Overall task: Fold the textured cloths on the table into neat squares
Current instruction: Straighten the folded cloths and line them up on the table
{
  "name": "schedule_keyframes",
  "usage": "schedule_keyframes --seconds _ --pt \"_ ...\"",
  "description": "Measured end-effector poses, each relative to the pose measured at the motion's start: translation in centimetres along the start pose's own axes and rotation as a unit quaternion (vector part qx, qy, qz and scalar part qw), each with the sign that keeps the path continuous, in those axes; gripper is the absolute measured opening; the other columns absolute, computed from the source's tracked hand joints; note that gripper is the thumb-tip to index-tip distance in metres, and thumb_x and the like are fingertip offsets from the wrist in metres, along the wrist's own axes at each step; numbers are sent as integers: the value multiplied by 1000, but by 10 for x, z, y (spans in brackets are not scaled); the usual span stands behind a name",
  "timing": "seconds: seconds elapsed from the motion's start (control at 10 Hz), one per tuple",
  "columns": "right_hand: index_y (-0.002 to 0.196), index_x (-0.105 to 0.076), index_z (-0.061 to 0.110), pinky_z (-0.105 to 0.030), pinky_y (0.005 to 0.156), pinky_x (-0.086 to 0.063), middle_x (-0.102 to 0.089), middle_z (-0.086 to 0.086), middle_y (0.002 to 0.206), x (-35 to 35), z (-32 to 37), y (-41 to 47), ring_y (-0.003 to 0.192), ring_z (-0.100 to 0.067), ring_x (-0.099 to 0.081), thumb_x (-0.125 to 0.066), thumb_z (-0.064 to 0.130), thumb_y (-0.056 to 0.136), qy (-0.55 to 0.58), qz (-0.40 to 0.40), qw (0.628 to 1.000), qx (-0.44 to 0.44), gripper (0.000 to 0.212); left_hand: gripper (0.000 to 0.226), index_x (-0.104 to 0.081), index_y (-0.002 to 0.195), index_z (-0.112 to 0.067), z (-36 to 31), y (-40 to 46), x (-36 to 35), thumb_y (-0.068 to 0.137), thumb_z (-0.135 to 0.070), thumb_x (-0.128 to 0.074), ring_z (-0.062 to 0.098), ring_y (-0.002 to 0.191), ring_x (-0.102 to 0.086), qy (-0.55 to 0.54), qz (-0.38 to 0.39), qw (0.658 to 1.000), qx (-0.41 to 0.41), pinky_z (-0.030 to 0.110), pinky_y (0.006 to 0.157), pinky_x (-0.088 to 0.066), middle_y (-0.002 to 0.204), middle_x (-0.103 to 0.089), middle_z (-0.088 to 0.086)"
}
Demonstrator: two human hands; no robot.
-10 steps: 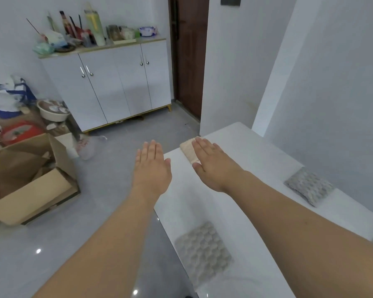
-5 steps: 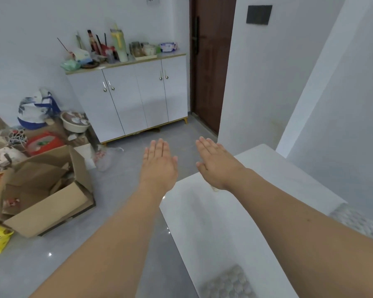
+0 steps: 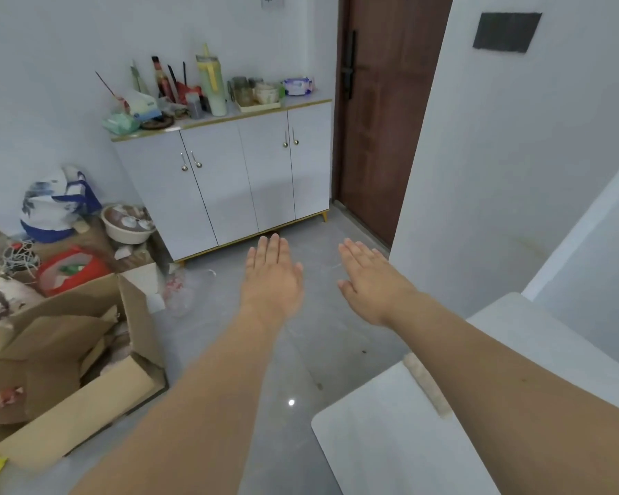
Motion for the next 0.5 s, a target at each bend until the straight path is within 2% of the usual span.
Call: schedule_keyframes --seconds 0.3,0.5 --pt "154 5 9 -34 121 5 10 -5 162 4 21 73 149 -17 9 -21 32 104 23 -20 999 -32 61 58 -14 155 -5 59 72 24 105 -34 -24 27 152 -1 27 -22 999 -42 41 122 0 164 -8 10" --pt "154 3 9 -34 121 4 9 -5 162 -3 22 135 149 -17 8 -23 33 103 37 -38 991 -121 62 59 -13 155 -3 92 156 14 105 -34 -24 28 151 -3 48 -4 992 -115 41 122 -1 164 -11 11"
Point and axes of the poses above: each hand's wrist, its own y-axis towards the middle knuckle, its own x-axis out of the back of the hand, z = x × y, the point moved 2 cm from there along y, towards the middle knuckle
